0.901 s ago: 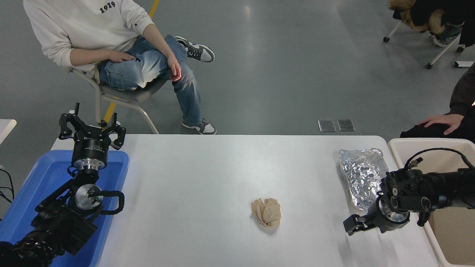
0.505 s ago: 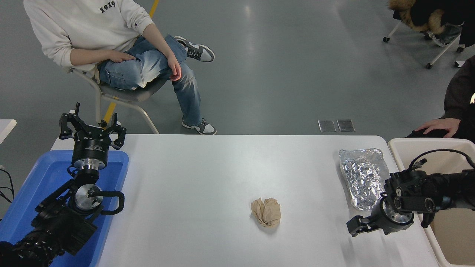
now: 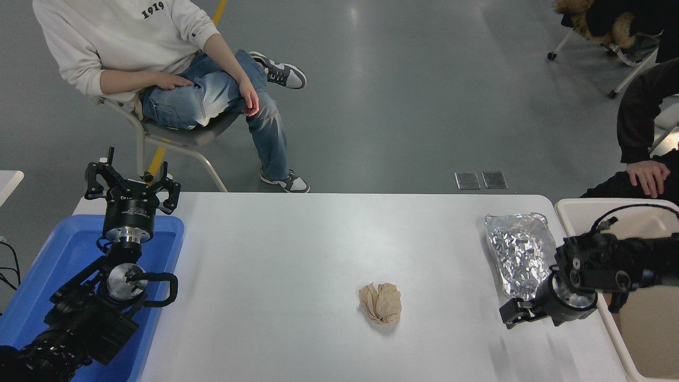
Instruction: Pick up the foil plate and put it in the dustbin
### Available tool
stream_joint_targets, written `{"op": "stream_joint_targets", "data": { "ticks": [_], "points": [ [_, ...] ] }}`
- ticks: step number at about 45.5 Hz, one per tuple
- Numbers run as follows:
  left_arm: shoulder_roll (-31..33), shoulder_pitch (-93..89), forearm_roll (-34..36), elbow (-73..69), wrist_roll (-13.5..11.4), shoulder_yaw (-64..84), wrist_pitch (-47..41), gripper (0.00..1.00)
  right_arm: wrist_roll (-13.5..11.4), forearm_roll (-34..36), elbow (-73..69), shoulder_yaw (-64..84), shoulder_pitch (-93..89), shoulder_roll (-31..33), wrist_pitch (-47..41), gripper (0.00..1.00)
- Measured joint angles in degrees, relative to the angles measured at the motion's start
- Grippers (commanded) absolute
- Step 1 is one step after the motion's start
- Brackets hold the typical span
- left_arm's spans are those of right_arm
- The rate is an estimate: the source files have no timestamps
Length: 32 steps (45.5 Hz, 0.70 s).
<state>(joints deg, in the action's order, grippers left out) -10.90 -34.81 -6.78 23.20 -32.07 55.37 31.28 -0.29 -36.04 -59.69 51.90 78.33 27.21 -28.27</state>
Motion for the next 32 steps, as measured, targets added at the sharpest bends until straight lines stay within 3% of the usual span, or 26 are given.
{"op": "stream_joint_targets", "data": {
  "ticks": [15, 32],
  "points": [
    [-0.01, -0.01, 0.00, 0.00, -0.03, 0.01, 0.00, 0.99, 0.01, -1.02, -9.66, 5.43, 21.87, 7.82, -9.85, 1.00],
    [0.00, 0.01, 0.00, 0.00, -0.01, 0.00, -0.03, 0.99, 0.27, -1.46, -21.86, 18.19, 48.83, 5.85, -14.97, 1.00]
  ]
}}
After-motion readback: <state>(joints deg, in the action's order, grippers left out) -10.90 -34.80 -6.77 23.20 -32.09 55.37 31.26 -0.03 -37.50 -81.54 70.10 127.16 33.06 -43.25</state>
